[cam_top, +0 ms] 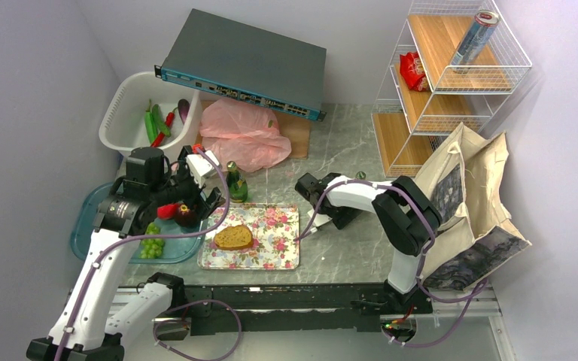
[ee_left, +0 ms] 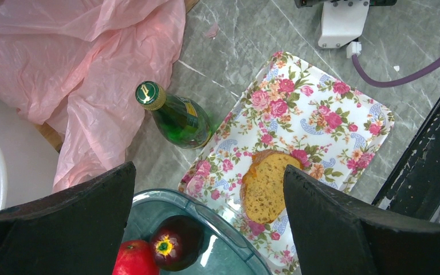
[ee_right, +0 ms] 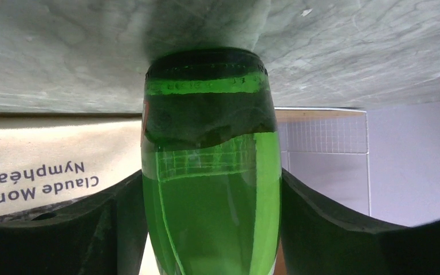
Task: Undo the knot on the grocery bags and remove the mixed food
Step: Pick up the bottle from the center of the board, then place the bottle on the shelf.
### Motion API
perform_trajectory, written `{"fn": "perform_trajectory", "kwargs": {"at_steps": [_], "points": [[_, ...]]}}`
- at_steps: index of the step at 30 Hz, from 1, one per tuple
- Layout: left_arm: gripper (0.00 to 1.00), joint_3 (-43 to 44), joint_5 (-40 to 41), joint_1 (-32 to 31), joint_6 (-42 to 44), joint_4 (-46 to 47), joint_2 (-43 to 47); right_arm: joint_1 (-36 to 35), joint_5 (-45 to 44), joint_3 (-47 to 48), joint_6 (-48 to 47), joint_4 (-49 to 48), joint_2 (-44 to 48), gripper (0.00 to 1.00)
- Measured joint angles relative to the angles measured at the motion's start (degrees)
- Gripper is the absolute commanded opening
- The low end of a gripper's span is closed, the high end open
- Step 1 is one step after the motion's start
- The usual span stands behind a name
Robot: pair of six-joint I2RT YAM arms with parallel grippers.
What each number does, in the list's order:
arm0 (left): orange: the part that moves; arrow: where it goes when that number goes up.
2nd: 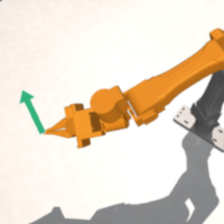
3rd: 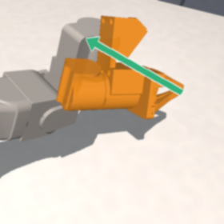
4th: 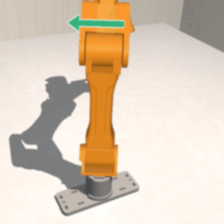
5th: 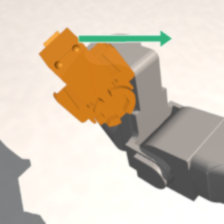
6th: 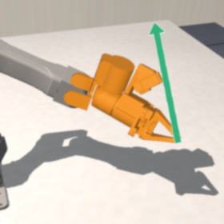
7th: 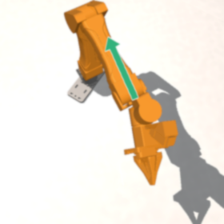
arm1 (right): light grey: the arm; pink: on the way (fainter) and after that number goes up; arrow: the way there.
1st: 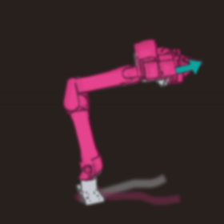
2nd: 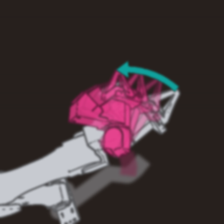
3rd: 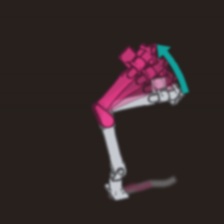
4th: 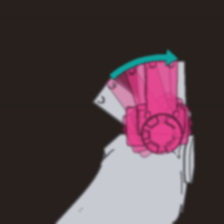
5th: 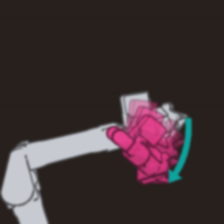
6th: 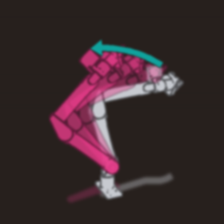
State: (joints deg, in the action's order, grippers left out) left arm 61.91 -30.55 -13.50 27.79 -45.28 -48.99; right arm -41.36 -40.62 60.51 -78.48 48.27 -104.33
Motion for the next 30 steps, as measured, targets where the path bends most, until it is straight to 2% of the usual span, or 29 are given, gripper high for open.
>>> {"fn": "perform_trajectory", "kwargs": {"at_steps": [4, 6, 13, 25, 30], "points": [[0.99, 0.0, 0.0, 0.0, 0.0, 0.1, -0.4, 0.9, 0.2, -0.1, -2.0, -0.7, 0.2, 0.46], [0.99, 0.0, 0.0, 0.0, 0.0, 0.1, -0.5, 1.7, 0.3, 0.0, -2.9, -1.3, 0.2, 0.42], [0.99, -0.8, 0.0, 0.0, 0.0, 0.9, -0.6, 9.1, 3.1, 5.1, -8.5, -2.5, -2.1, 0.4], [0.99, -2.3, 0.8, 0.0, -0.3, 1.5, -0.2, 20.0, 4.6, 30.6, -16.9, -3.1, -18.9, 0.38], [0.99, -3.4, 1.8, 0.0, -0.3, 1.6, 1.1, 22.7, 3.4, 32.7, -19.6, -2.6, -20.7, 0.37]]}}
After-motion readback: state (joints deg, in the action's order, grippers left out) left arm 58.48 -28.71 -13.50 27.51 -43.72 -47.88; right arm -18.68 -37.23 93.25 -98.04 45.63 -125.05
